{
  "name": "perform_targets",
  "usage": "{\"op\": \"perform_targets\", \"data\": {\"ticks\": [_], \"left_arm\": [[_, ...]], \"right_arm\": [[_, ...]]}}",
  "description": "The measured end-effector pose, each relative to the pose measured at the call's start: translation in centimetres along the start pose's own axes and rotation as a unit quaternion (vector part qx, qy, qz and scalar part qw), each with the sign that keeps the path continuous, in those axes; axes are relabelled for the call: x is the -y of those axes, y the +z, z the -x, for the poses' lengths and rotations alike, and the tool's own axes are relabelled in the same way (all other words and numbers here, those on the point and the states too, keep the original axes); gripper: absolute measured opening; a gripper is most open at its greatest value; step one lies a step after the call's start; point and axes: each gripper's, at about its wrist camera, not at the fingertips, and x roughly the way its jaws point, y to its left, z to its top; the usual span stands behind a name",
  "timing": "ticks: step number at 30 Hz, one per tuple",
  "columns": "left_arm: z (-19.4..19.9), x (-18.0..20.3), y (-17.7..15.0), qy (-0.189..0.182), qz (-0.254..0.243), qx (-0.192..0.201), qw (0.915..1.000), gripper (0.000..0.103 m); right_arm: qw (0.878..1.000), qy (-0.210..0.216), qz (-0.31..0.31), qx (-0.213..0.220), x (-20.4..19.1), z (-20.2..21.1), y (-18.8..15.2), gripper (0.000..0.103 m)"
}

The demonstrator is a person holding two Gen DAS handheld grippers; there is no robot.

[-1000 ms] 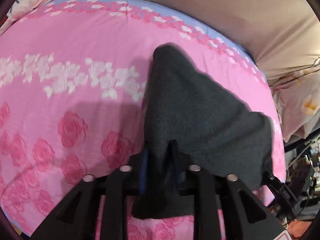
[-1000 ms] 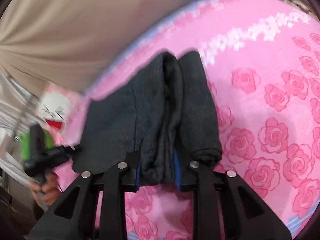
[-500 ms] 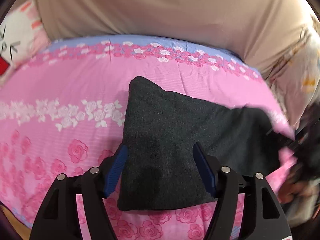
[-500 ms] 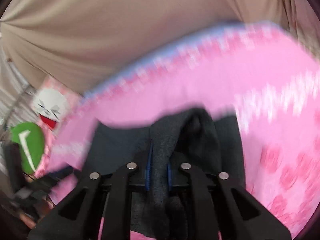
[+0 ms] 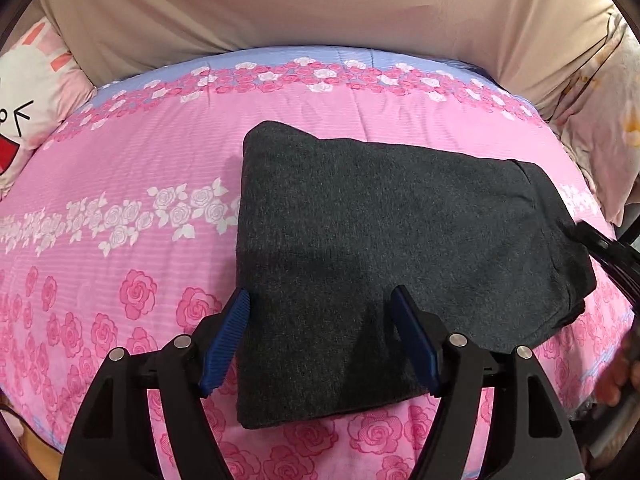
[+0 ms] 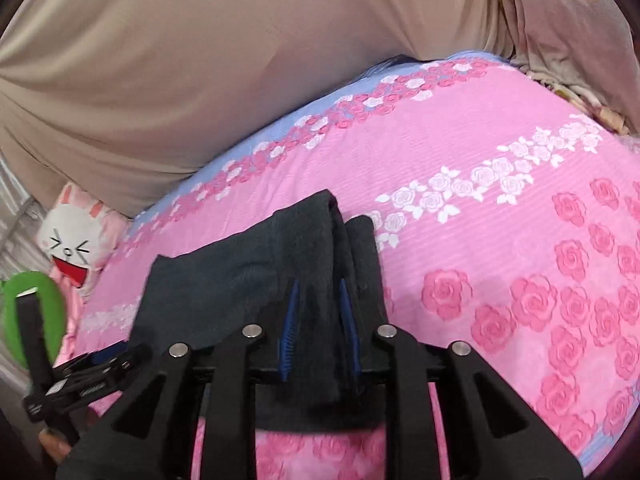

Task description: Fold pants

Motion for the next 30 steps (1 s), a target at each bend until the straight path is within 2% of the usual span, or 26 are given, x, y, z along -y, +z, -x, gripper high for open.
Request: {"op": "perform_targets", "data": {"ticks": [1, 2, 3, 5, 8, 10, 11, 12, 16, 19, 20, 21, 22, 23, 26, 28, 30], "left_arm": [[0.2, 0.1, 0.1, -0.003, 0.001, 0.002, 1.0000, 0.070], [0.4, 0.2, 0.1, -0.009, 0.002, 0.003, 1.0000, 0.070], [0.8, 0.3, 0.1, -0.020, 0.003, 0.007, 0.9998, 0.072], [1.5, 0.9, 0.2, -0.039, -0.004, 0.015, 0.9991, 0.077], [2.2, 3.0, 0.0, -0.077, -0.035, 0.023, 0.9962, 0.082], [2.3, 4.5, -0.3, -0.098, -0.055, 0.020, 0.9935, 0.083], [2.3, 5.3, -0.4, -0.106, -0.068, 0.018, 0.9919, 0.083], [2.3, 6.1, -0.7, -0.118, -0.080, 0.016, 0.9896, 0.083], [1.7, 9.7, -1.5, -0.161, -0.131, 0.009, 0.9781, 0.085], [0.6, 12.2, -1.2, -0.158, -0.150, 0.017, 0.9758, 0.085], [0.1, 12.8, -0.9, -0.159, -0.151, 0.020, 0.9754, 0.083], [-0.3, 13.1, -0.4, -0.163, -0.149, 0.022, 0.9749, 0.074], [-0.9, 13.1, 0.2, -0.162, -0.141, 0.018, 0.9765, 0.032], [-1.7, 12.8, 1.1, -0.148, -0.132, 0.006, 0.9801, 0.006], [-1.7, 9.2, 4.0, -0.181, -0.055, 0.005, 0.9819, 0.004], [-0.3, 6.7, 5.9, -0.191, -0.020, 0.029, 0.9811, 0.004], [1.1, 5.7, 7.2, -0.204, -0.014, 0.041, 0.9780, 0.004]], "right_arm": [[1.000, 0.015, -0.007, -0.006, 0.3, 0.6, -0.3, 0.027], [1.000, 0.024, -0.012, -0.011, 0.5, 0.8, -0.5, 0.039], [0.999, 0.039, -0.019, -0.019, 1.1, 1.3, -1.0, 0.045], [0.998, 0.056, -0.017, -0.029, 0.8, 1.4, -1.5, 0.045], [0.998, 0.050, -0.002, -0.044, 0.6, 0.7, -2.1, 0.044], [0.998, 0.039, 0.005, -0.044, 0.4, 0.4, -2.2, 0.033], [0.998, 0.039, 0.007, -0.044, 0.4, 0.2, -2.1, 0.017], [0.996, 0.068, -0.007, -0.048, 0.8, 0.2, -1.6, 0.011], [0.986, 0.156, -0.038, -0.041, 0.5, 0.9, 0.9, 0.009], [0.979, 0.199, -0.029, -0.040, -1.2, 1.1, 2.6, 0.009], [0.977, 0.207, -0.025, -0.042, -1.7, 1.0, 3.0, 0.009], [0.974, 0.219, -0.017, -0.048, -2.3, 0.7, 3.3, 0.009], [0.973, 0.224, -0.010, -0.053, -2.6, 0.5, 3.4, 0.009], [0.974, 0.220, -0.005, -0.051, -2.7, 0.5, 3.5, 0.011], [0.984, 0.178, -0.011, -0.015, -1.2, 1.8, 3.5, 0.017], [0.993, 0.121, 0.010, -0.001, -0.4, 2.5, 2.9, 0.022], [0.996, 0.077, 0.042, -0.012, -0.7, 1.6, 2.2, 0.035]]}}
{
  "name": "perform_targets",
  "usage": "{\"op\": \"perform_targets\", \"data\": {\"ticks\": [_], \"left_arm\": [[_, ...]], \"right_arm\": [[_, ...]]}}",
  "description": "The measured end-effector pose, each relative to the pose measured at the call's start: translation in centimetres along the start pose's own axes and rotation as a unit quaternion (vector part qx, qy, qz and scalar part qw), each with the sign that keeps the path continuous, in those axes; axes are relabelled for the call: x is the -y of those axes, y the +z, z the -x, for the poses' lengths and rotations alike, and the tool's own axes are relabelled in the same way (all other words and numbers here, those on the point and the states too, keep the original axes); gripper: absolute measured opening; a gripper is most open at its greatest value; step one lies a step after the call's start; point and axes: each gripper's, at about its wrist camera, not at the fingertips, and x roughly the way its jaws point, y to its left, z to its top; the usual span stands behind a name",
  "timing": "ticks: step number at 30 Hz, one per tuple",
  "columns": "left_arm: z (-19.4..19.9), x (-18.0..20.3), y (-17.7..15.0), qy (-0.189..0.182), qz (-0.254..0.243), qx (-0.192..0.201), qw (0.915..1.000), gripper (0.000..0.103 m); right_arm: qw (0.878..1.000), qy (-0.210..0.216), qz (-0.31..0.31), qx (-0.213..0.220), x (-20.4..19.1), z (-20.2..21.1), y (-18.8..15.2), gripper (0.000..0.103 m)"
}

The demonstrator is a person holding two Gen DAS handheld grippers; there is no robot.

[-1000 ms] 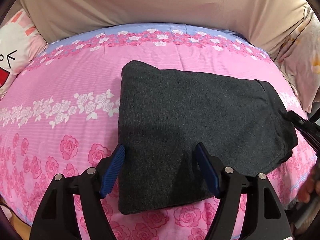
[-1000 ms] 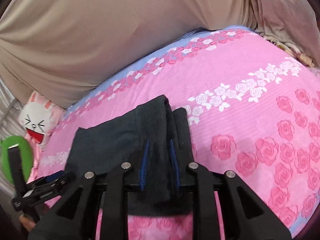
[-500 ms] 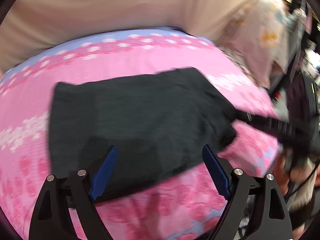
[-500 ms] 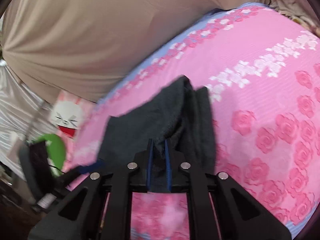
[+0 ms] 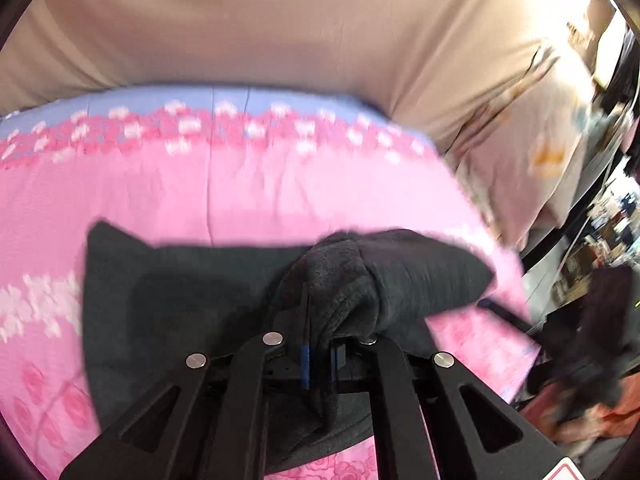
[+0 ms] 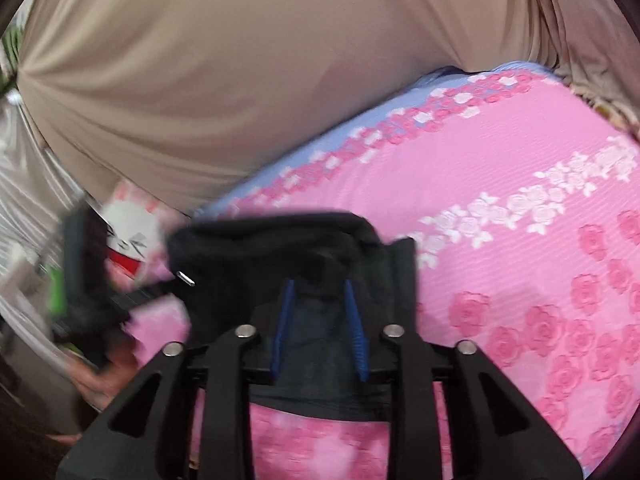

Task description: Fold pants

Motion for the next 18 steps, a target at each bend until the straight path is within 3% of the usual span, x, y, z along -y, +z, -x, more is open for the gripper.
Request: {"op": "perform_targets", "data": {"ticks": [2, 5, 8, 10, 11, 12, 16, 18], "left_arm": [[0.8, 0.3, 0.9, 0.001, -0.009, 0.008, 0.9999, 0.004], [0.8, 1.2, 1.0, 0.004, -0.023, 0.009, 0.9997, 0.004], [0.9, 1.6, 1.2, 0.011, -0.031, 0.012, 0.9994, 0.004], [1.2, 1.6, 1.5, 0.012, -0.034, 0.015, 0.9992, 0.004], [1.2, 1.5, 1.7, 0.010, -0.031, 0.016, 0.9993, 0.004], [1.3, 1.5, 1.8, 0.007, -0.031, 0.017, 0.9994, 0.004], [0.9, 1.9, 2.0, 0.000, -0.037, 0.010, 0.9993, 0.004], [0.4, 2.1, 1.7, -0.003, -0.039, 0.003, 0.9992, 0.005]], "right_arm": [[0.999, -0.027, 0.033, -0.027, -0.8, -2.3, -0.5, 0.041], [0.995, -0.051, 0.067, -0.061, -1.3, -5.7, -0.6, 0.041], [0.994, -0.056, 0.074, -0.061, -1.8, -7.5, -0.1, 0.041], [0.994, -0.036, 0.078, -0.067, -2.3, -8.1, 0.0, 0.027], [0.994, -0.021, 0.072, -0.078, -2.4, -8.6, 0.2, 0.009], [0.993, 0.009, 0.061, -0.097, -2.7, -9.5, 0.2, 0.004], [0.990, 0.091, 0.051, -0.099, -5.3, -10.4, 0.1, 0.004], [0.990, 0.077, 0.062, -0.100, -5.6, -11.6, -0.2, 0.009]]}}
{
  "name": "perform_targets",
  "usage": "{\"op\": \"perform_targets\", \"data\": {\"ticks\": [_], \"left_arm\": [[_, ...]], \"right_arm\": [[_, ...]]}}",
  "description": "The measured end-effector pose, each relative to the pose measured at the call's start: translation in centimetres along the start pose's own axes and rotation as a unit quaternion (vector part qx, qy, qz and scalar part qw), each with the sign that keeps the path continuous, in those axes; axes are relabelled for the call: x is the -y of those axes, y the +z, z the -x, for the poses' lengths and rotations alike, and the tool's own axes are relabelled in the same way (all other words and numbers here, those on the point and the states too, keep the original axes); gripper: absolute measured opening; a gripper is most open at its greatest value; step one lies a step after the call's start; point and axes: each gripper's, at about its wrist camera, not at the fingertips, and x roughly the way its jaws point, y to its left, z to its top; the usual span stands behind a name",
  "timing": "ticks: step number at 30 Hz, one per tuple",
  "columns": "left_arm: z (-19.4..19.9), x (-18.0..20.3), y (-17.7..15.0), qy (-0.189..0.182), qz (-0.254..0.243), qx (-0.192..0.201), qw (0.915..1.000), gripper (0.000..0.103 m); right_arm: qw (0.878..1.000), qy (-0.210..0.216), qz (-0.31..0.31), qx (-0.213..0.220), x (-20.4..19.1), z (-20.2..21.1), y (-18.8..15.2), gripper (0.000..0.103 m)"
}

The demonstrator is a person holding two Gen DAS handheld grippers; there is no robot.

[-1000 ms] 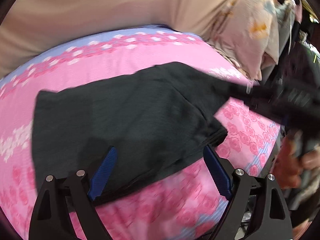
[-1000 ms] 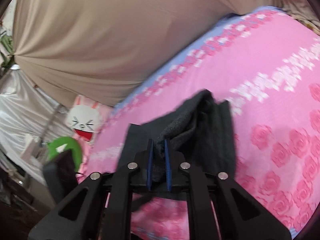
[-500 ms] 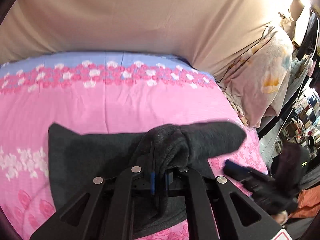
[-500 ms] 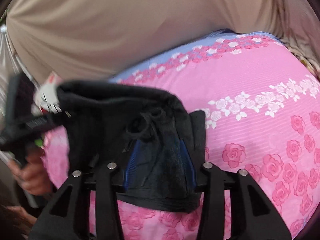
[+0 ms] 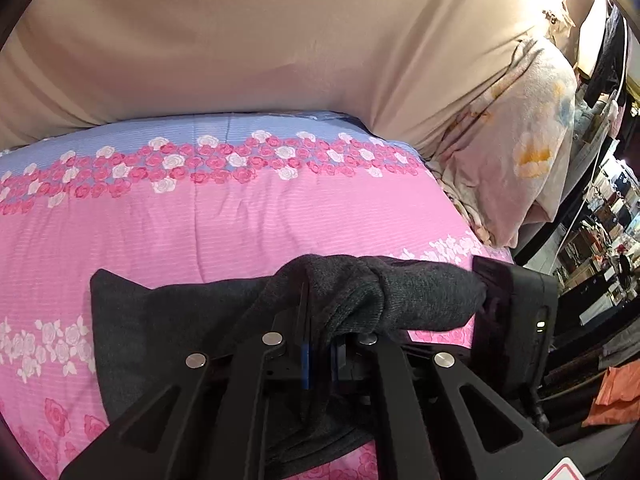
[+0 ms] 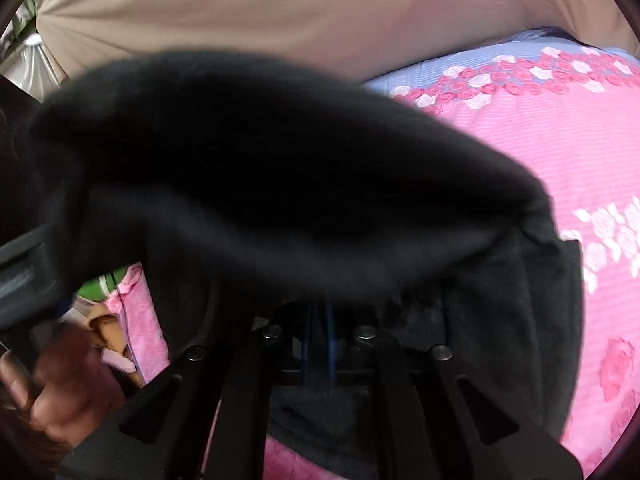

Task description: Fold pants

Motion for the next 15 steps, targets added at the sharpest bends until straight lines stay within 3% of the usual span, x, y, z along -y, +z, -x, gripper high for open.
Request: {"op": "perform_targets", "data": {"ticks": [2, 4, 6, 7, 11, 13, 14, 15], "left_arm": [[-1.1, 0.2, -0.5, 0.002, -0.001, -0.014, 0.9999, 0.005], [-2.0, 0.4, -1.3, -0.001, 0.000, -0.029, 0.9996, 0.005], [-2.5, 1.0, -2.2, -0.008, -0.010, -0.040, 0.9991, 0.005], [-2.6, 1.3, -2.4, -0.008, -0.014, -0.042, 0.9990, 0.005], [-3.3, 4.1, -3.4, -0.011, -0.048, -0.042, 0.9979, 0.009], [-4.8, 5.1, -4.8, -0.001, -0.059, -0.064, 0.9962, 0.030], [-5.9, 5.3, -5.5, -0.001, -0.066, -0.082, 0.9944, 0.052], [-7.1, 5.4, -6.5, 0.001, -0.074, -0.108, 0.9915, 0.062]], "right_arm": [[0.999, -0.046, -0.010, -0.007, 1.3, -0.2, -0.6, 0.017], [0.998, -0.048, -0.041, 0.005, 3.5, 2.4, -1.9, 0.018], [0.996, -0.041, -0.072, 0.038, 5.5, 6.3, -3.4, 0.043], [0.992, -0.051, -0.092, 0.064, 6.8, 9.0, -4.4, 0.047], [0.980, -0.079, -0.141, 0.116, 9.6, 14.6, -6.6, 0.048], [0.976, -0.070, -0.157, 0.133, 10.2, 16.2, -7.3, 0.049], [0.975, -0.064, -0.161, 0.137, 9.9, 16.4, -7.6, 0.050], [0.976, -0.053, -0.163, 0.136, 9.9, 16.3, -7.7, 0.050]]}}
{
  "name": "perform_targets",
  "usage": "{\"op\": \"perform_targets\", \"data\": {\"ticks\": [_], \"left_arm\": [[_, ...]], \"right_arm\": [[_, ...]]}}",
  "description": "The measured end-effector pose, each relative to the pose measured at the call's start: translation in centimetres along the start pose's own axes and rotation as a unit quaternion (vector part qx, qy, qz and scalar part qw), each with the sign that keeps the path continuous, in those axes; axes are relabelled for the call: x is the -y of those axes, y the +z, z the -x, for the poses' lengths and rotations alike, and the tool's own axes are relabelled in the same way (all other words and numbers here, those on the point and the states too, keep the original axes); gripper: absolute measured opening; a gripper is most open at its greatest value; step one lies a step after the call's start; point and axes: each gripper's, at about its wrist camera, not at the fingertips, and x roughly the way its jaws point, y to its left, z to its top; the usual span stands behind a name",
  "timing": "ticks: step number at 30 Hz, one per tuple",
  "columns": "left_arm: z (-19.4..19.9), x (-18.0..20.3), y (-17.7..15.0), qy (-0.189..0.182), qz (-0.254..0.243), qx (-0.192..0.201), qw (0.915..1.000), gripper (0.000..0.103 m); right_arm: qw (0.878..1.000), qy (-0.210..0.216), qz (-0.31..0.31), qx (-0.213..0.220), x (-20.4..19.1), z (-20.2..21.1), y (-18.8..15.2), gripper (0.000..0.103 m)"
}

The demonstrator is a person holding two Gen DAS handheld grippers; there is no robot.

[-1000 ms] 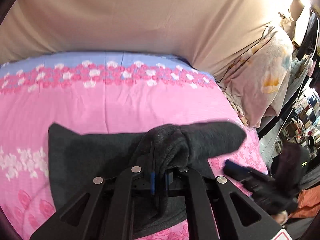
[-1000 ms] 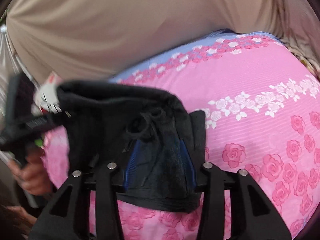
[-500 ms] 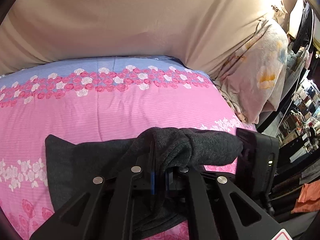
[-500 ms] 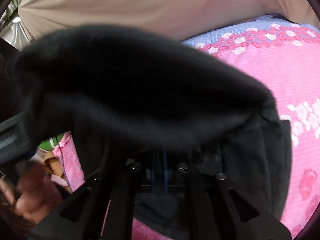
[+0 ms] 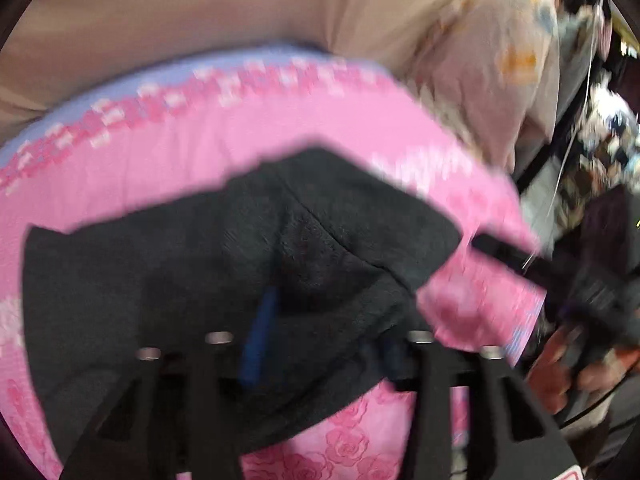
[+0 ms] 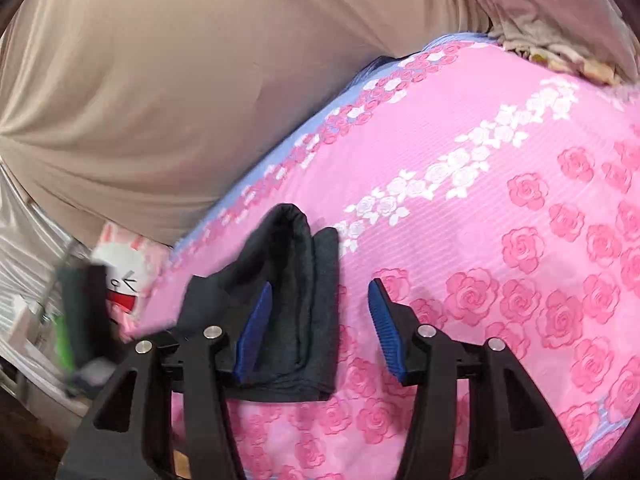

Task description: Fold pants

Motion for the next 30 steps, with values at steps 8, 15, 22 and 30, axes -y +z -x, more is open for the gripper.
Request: {"op": "perform_targets", "data": {"ticks": [8, 15, 22, 30], "left_arm": [[4.6, 0.0, -3.9, -0.003, 0.013, 0.049, 0.9987, 0.085], [6.2, -4.6, -3.5, 0.096, 0.090, 0.053, 0.9899, 0.085], [7.2, -8.2, -4.0, 0.131, 0.144, 0.059, 0.9792, 0.085], [6.2, -9.6, -4.6, 0.150, 0.151, 0.044, 0.9760, 0.085]], "right_arm": [[0.998, 0.013, 0.038, -0.054, -3.4, -5.6, -1.0, 0.057], [0.988, -0.076, 0.110, -0.073, -6.2, -9.8, -3.0, 0.035], [0.986, -0.064, 0.153, 0.008, -10.5, -3.7, -1.6, 0.018], [0.986, -0.133, 0.101, -0.019, -6.4, -5.1, -2.9, 0.031]]}}
